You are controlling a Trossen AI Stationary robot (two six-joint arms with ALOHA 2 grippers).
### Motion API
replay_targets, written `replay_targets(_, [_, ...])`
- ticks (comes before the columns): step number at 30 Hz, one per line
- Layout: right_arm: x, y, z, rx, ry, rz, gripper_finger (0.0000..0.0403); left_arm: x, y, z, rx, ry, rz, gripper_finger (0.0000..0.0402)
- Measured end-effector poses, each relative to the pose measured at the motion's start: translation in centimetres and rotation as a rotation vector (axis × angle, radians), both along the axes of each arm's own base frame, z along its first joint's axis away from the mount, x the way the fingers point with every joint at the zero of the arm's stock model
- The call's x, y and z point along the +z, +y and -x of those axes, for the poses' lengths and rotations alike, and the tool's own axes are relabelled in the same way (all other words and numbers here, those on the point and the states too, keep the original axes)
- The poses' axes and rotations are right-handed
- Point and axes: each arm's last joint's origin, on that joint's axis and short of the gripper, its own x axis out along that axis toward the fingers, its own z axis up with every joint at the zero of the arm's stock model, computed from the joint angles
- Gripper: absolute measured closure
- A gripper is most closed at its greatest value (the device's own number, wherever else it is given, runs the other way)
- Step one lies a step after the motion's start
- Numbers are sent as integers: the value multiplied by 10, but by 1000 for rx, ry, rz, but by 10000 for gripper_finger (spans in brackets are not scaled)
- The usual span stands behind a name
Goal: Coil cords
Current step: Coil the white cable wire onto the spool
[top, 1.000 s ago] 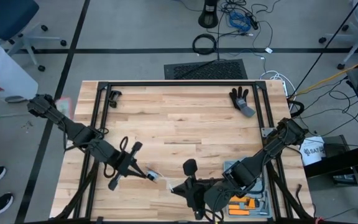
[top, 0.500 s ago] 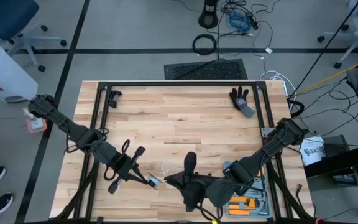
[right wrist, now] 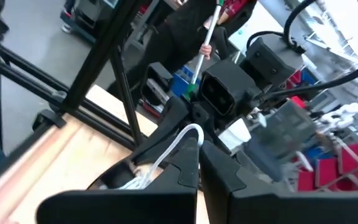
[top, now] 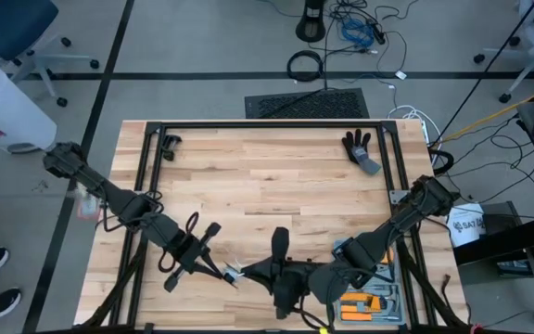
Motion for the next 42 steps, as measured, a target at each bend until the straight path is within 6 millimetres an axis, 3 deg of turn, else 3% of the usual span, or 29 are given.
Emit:
replay_targets(12, [-15, -11, -22, 7, 8, -68, 403, -8, 0, -24, -75, -49, 10, 400])
replay_targets(33, [-26, -34, -34, 22, 121, -238, 402, 0, -7, -23, -178, -142, 53, 400])
replay_targets(42, [-32, -39, -34, -12, 173, -274, 353, 6, -11, -21, -231, -212, 60, 400])
